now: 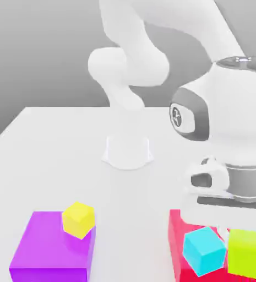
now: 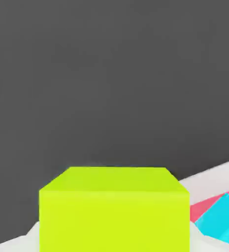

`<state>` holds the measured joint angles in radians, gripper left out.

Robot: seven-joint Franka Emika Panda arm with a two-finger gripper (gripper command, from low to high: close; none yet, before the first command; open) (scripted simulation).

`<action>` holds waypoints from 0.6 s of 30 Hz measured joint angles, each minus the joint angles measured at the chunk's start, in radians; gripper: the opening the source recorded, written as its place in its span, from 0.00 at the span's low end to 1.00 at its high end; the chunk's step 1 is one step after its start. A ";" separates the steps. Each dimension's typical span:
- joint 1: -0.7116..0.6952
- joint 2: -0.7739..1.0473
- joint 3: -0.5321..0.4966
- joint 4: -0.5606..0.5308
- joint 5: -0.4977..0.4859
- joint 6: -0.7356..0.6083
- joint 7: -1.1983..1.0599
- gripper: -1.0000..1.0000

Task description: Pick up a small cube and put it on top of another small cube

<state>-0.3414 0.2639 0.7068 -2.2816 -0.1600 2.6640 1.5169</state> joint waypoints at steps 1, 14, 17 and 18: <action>-0.006 -0.027 0.024 -0.029 0.022 -0.004 -0.037 0.00; 0.160 -0.447 0.094 -0.447 0.464 -0.047 -0.605 0.00; 0.190 -0.509 0.074 -0.536 0.514 -0.044 -0.632 0.00; 0.181 -0.501 0.080 -0.544 0.504 -0.029 -0.622 0.00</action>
<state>-0.1603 -0.2371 0.7866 -2.8261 0.3439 2.6347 0.8948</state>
